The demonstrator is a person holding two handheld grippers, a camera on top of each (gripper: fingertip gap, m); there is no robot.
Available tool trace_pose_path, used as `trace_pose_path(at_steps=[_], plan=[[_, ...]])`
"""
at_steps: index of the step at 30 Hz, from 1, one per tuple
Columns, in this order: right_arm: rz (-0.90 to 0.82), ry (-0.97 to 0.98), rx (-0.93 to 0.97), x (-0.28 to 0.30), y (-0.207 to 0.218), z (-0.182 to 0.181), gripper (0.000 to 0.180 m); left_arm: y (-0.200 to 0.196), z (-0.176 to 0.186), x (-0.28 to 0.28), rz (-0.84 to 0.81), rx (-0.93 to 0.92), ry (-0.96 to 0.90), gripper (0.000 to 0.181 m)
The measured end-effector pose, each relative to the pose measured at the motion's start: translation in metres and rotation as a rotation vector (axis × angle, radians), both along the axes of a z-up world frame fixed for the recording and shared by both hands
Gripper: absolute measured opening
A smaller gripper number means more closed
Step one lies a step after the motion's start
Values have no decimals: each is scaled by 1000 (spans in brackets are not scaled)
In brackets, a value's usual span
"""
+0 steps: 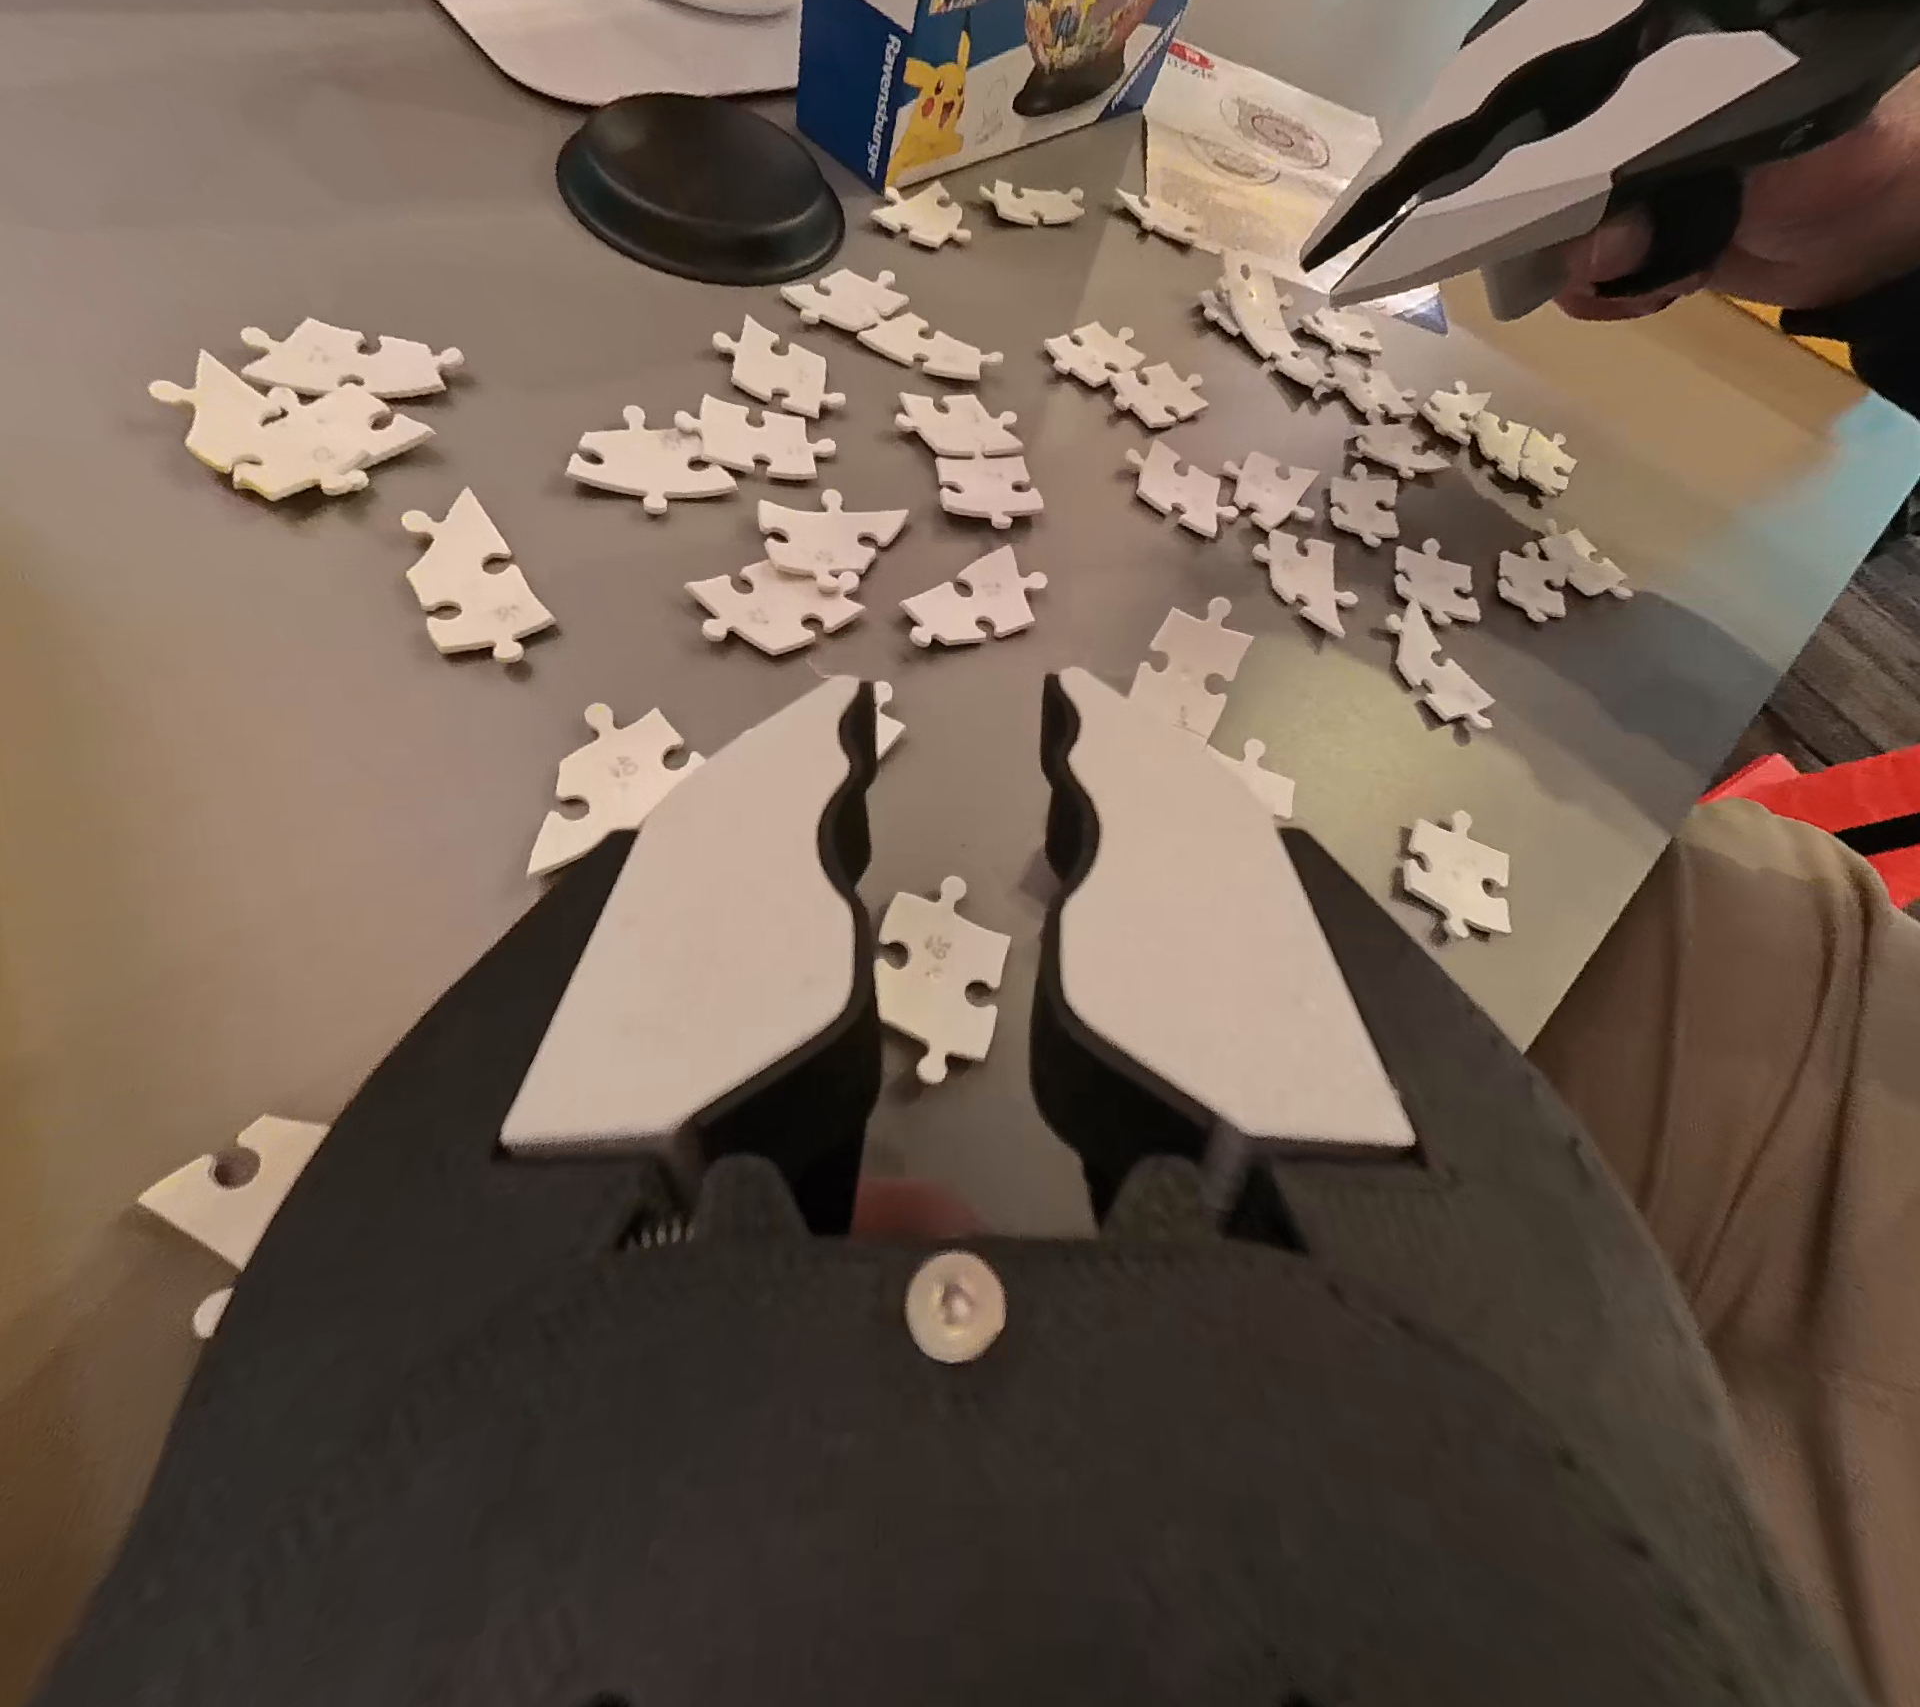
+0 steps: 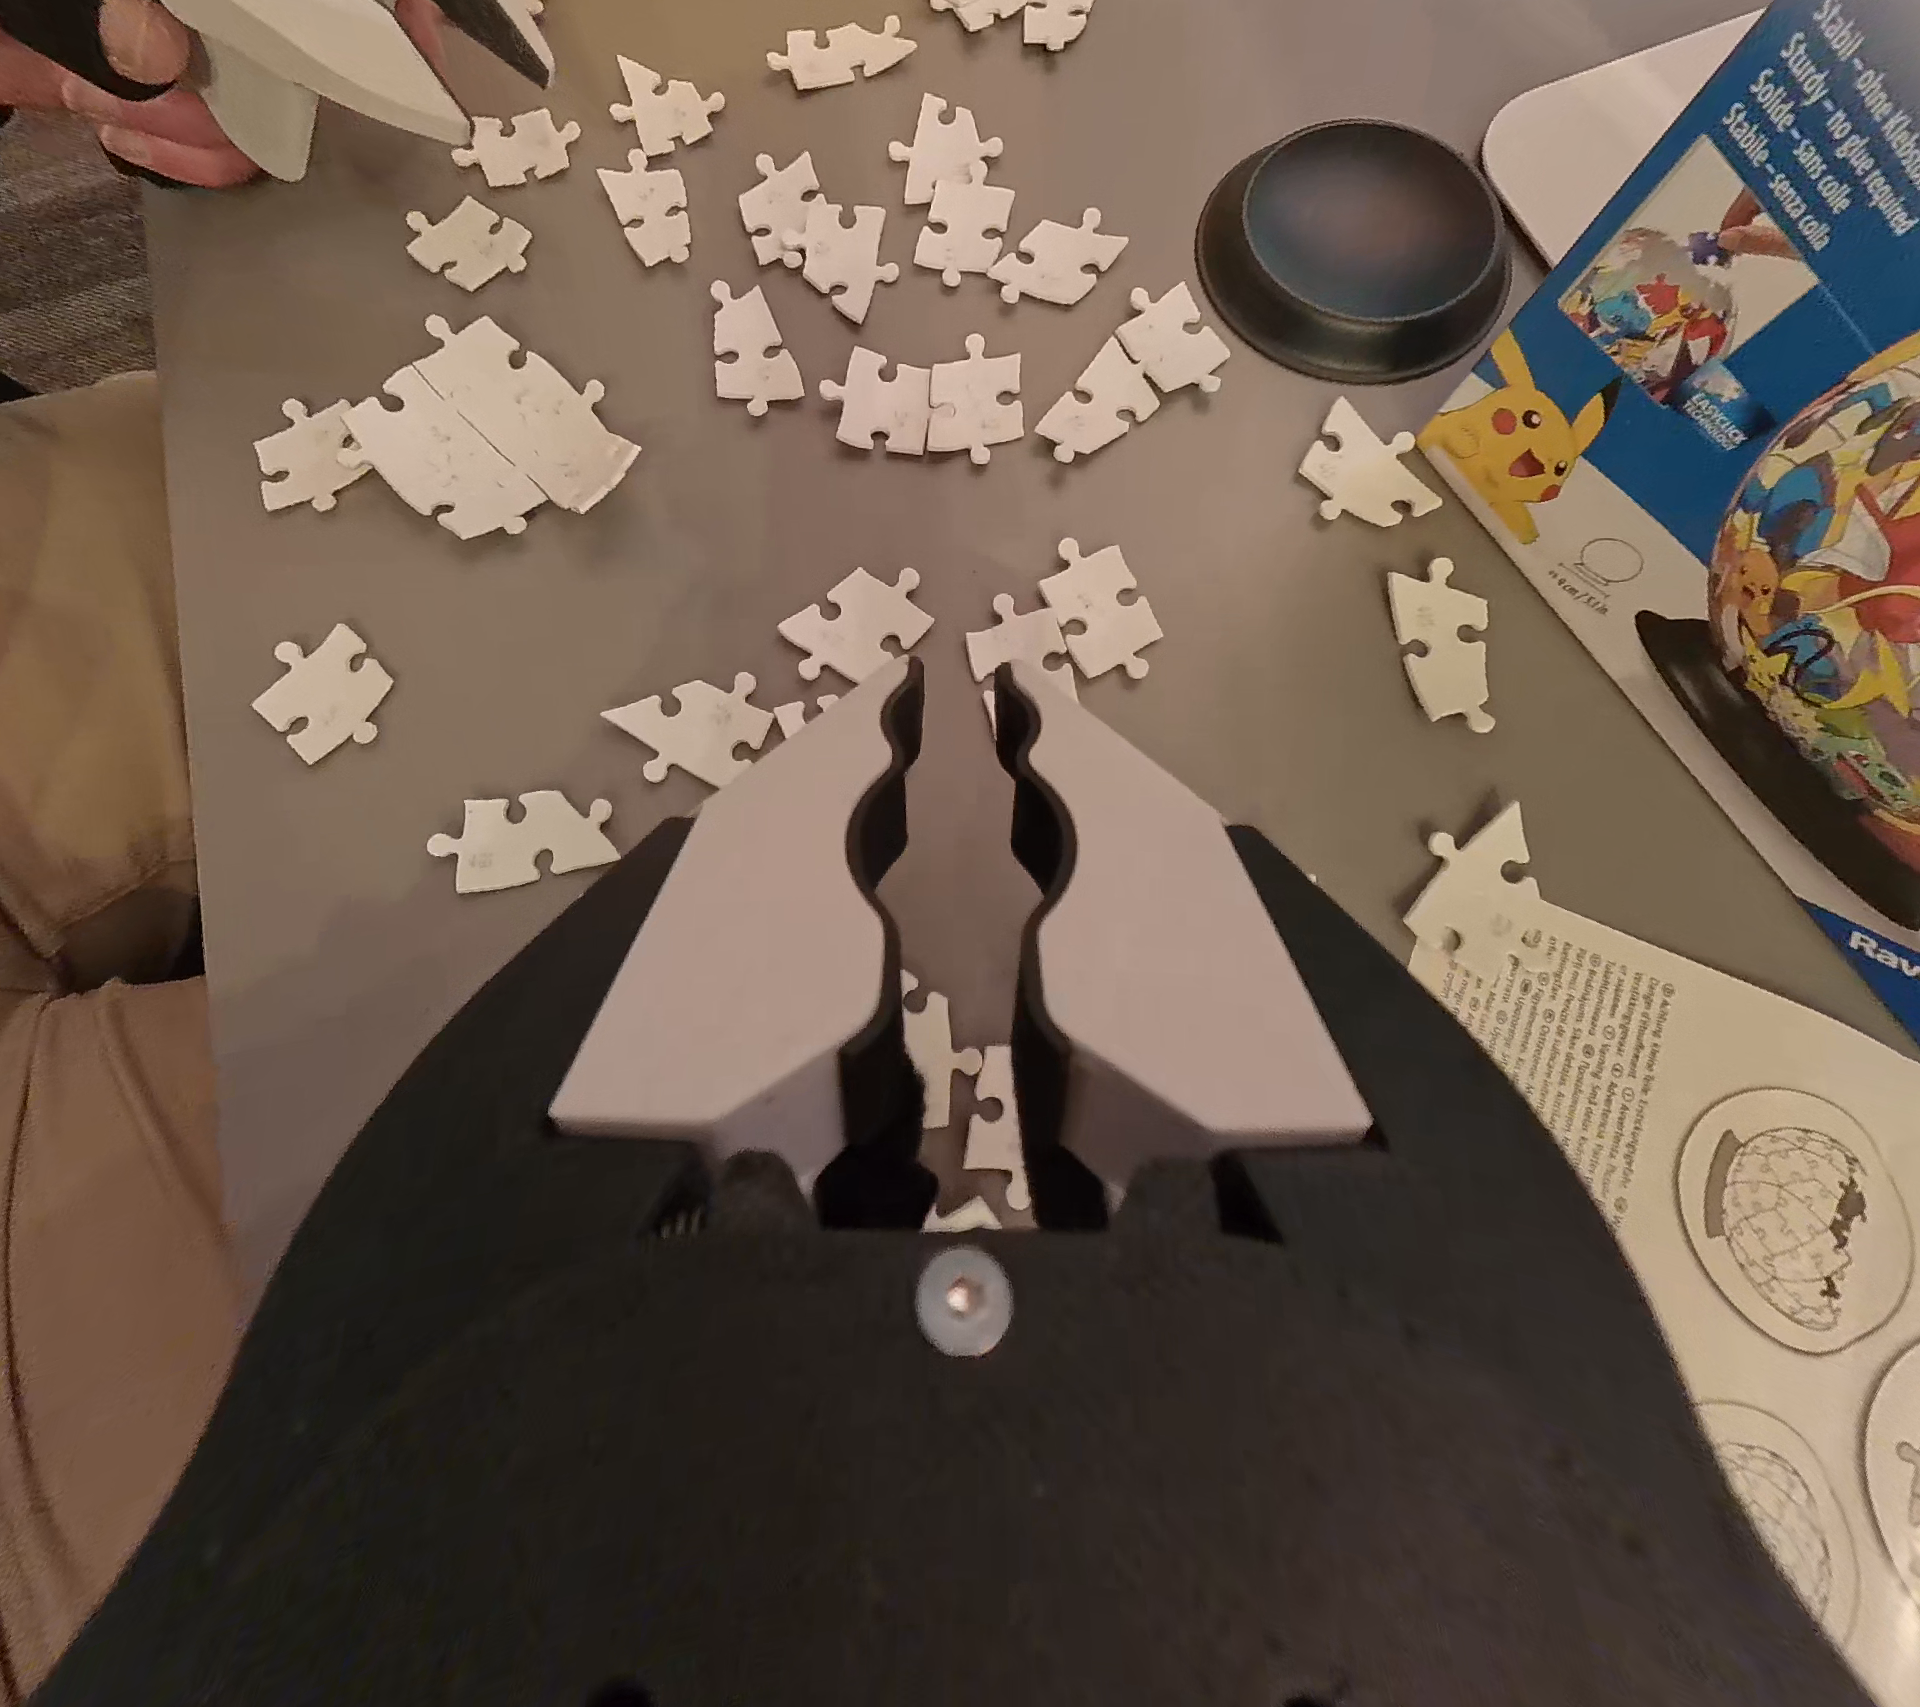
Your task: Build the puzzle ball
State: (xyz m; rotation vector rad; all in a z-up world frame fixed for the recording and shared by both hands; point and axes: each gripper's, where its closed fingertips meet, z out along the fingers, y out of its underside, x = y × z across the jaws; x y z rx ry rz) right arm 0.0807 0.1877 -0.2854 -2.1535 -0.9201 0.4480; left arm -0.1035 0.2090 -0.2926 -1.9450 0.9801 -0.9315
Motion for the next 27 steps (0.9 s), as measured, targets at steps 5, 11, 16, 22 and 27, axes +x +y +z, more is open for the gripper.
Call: trace_pose_path(at_steps=[5,11,16,22,27], plan=[[15,-13,-13,-3,-2,-5,12,-6,-8,0,-40,-28,45,27],[22,-21,-20,-2,-3,-7,12,-15,-15,2,-98,-35,93,22],[57,-12,-49,-4,-10,-7,12,-15,-12,2,-100,-29,77,19],[186,-46,-153,-14,-37,-19,16,-13,-13,2,-89,-22,75,20],[361,-61,-186,-45,-66,-19,19,-12,-13,1,-82,-32,66,20]])
